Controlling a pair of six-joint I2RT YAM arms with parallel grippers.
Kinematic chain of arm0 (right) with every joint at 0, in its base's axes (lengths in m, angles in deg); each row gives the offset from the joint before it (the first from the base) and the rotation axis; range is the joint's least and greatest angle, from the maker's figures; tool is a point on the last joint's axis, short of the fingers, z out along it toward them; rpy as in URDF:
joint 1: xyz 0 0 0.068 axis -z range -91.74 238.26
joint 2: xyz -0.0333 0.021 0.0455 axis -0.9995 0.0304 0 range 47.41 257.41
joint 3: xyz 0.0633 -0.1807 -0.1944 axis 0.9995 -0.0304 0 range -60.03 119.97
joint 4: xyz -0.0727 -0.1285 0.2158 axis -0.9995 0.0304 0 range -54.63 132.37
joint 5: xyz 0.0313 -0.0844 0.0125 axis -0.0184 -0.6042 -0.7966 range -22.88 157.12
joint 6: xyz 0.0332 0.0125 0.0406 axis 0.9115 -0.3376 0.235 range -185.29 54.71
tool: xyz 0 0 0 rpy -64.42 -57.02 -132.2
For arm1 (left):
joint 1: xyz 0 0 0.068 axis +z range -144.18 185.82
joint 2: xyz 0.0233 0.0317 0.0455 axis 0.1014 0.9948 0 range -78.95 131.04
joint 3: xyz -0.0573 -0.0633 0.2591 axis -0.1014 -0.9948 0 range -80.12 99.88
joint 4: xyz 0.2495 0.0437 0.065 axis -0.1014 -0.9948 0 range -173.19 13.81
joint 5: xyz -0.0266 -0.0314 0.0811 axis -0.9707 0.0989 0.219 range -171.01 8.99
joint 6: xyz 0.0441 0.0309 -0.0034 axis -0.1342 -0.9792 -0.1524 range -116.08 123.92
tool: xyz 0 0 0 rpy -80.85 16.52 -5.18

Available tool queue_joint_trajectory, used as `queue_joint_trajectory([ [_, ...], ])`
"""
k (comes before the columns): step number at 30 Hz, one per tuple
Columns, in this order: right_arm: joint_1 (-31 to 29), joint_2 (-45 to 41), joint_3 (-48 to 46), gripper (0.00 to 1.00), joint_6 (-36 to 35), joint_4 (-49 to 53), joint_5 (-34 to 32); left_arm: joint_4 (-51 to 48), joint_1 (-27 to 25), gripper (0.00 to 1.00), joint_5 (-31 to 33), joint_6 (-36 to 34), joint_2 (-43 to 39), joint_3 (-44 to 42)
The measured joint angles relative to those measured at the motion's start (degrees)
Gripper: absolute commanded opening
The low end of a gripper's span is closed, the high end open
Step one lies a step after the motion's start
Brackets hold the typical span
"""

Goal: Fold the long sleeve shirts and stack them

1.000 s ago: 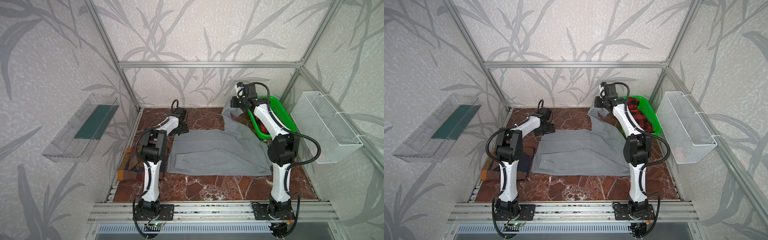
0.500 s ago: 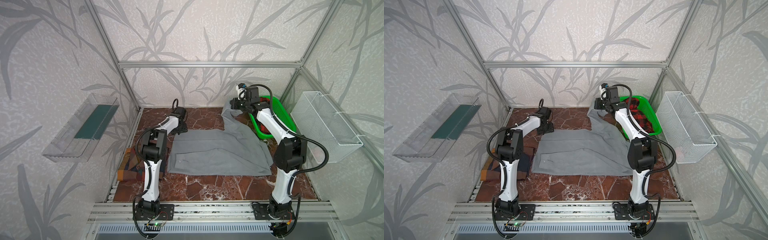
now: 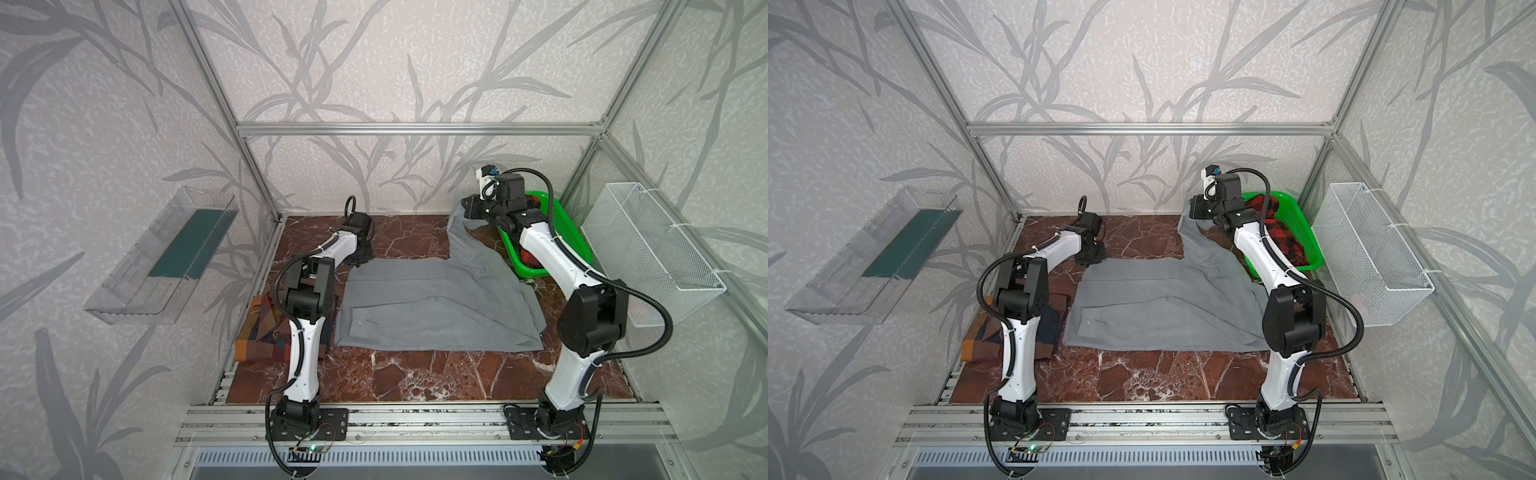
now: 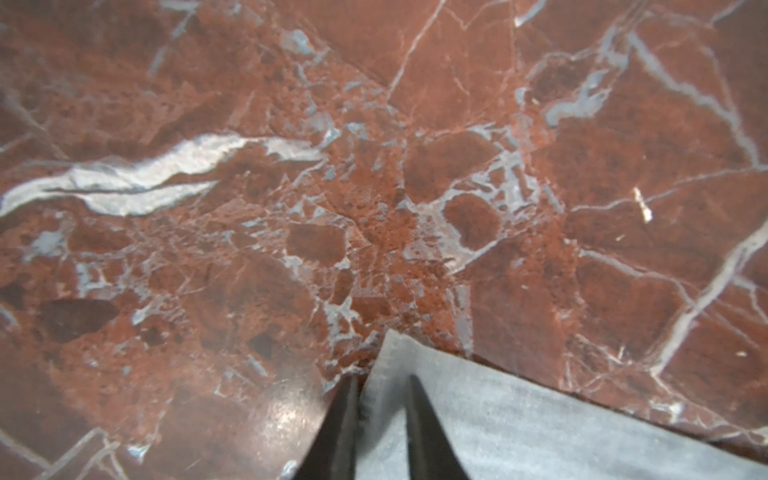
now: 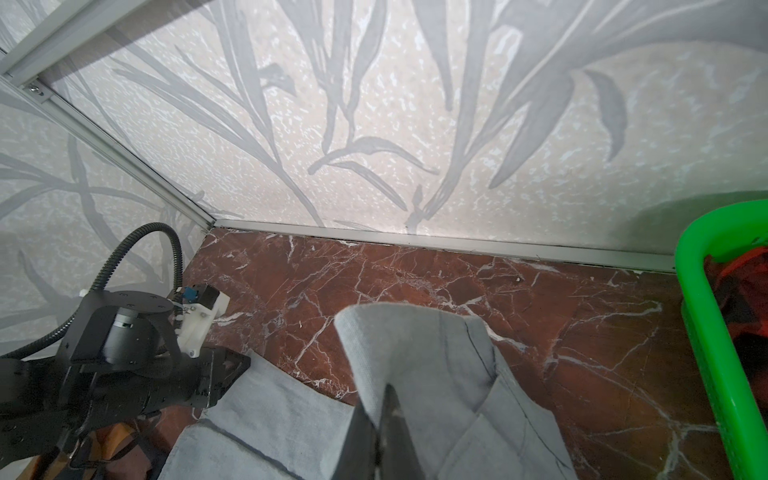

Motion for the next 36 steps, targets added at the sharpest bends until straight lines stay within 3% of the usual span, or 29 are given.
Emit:
queue_joint_trajectory([
  [4, 0.0, -1.9, -1.7, 0.0, 0.2, -0.5, -0.1, 0.2, 0.0, 0.0, -0.2, 0.1, 0.0, 0.0],
  [10, 0.0, -4.5, -4.2, 0.0, 0.6, -1.5, -0.4, 1.5, 0.2, 0.0, -0.3, 0.0, -1.4, -2.0],
  [16, 0.0, -10.3, -10.2, 0.0, 1.1, -2.7, -1.4, 7.5, 0.2, 0.0, -0.4, 0.4, -10.4, -14.6],
  [23, -0.1, -18.1, -17.1, 0.0, 1.7, -3.6, -2.5, 22.8, 0.2, 0.0, -2.0, 2.1, -23.6, -31.2],
  [36, -0.9, -34.7, -32.2, 0.0, 3.0, -3.5, -5.6, 43.8, -2.6, 0.0, 0.2, 2.6, -36.2, -51.7],
])
